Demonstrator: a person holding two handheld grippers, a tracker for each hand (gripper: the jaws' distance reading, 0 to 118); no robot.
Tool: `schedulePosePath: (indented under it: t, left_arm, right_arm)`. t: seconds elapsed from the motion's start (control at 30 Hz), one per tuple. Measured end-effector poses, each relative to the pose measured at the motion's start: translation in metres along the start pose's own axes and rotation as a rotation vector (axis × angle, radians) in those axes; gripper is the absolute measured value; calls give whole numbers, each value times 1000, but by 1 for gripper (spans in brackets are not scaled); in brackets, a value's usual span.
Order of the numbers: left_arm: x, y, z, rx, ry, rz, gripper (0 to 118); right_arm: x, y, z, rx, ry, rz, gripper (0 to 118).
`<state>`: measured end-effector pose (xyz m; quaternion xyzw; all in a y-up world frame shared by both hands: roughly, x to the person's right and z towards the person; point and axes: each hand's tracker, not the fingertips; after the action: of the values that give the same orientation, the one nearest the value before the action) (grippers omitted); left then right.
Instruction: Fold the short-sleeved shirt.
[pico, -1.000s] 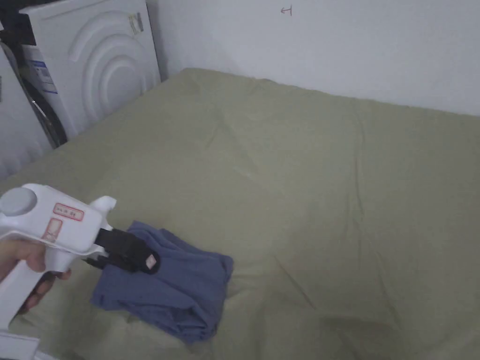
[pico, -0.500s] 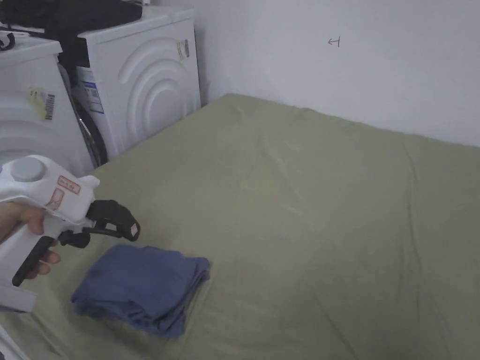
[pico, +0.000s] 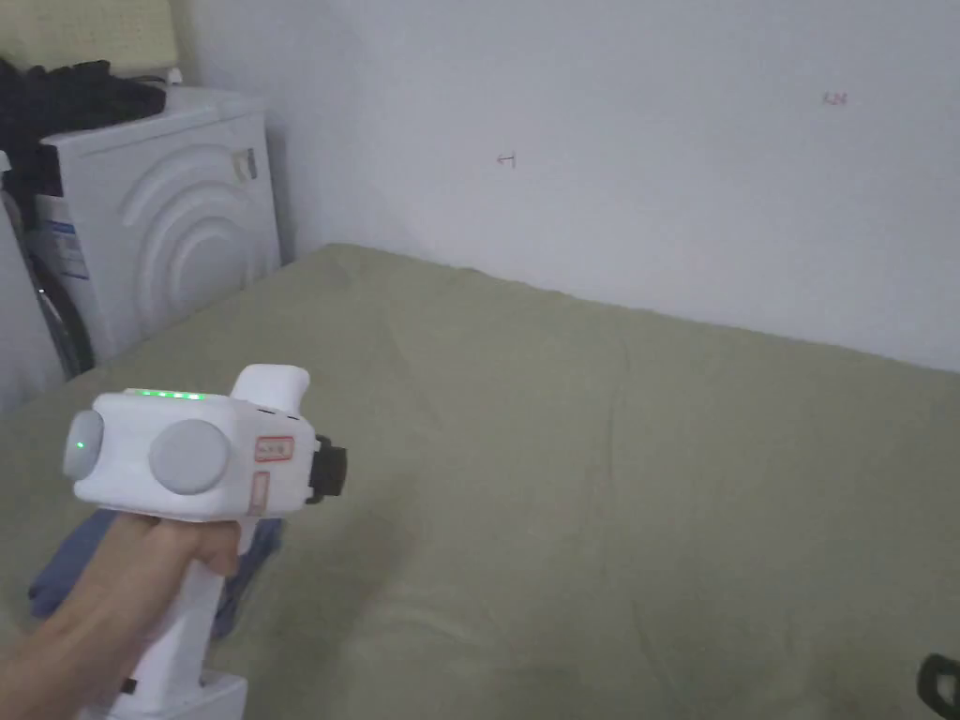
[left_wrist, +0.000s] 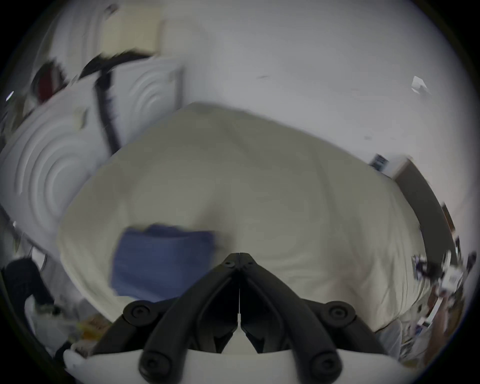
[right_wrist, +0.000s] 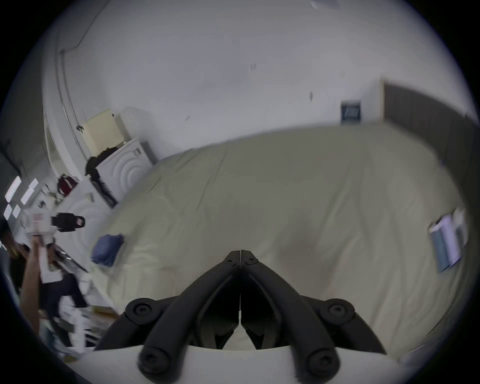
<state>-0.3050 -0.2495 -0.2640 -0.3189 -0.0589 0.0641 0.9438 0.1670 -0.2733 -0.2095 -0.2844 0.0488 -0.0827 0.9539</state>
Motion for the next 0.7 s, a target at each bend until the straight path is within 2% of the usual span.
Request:
schedulePosePath:
  t: [0.07,0.1,0.17,0.27,0.33,0.4,0.43,0.47,0.5,0.57,0.63,0.7]
  left_arm:
    - [68,-12,10,139,-85,-42,0]
    - [82,-3,7,210,-59,-57,0]
    - [134,-18,25,297,-102,-109,0]
    - [191,-19,44,370,-30,-164,0]
    - [207,-29,58,368,-60,-183,0]
    - [210,-27,64,419,-19,-145,0]
    - [211,-30,70,463,-54,-85,0]
    - [210,-32,74,471,-67,-88,0]
    - [204,-29,71,467,-61,-90,0]
    - [205,-35,78,478,-40,-98,1]
    - [202,-36,82,514,-22,-126,2]
    - [206,-38,86,526,-4,-143,5]
  right_arm:
    - [-8,12,19,81,-46,-6,0]
    - [-12,15,28,132,-66,13,0]
    - [-21,19,44,193,-132,59,0]
    - [-36,17,62,251,-204,142,0]
    - [-45,10,72,306,-259,199,0]
    - [-51,0,83,358,-297,148,0]
    - [-50,-5,87,379,-267,111,0]
    - [-50,-9,91,393,-245,90,0]
    - [-49,-12,92,395,-238,93,0]
    - [-51,-14,94,390,-254,156,0]
    - [-53,-14,96,385,-292,169,0]
    - [-54,-12,99,391,-255,178,0]
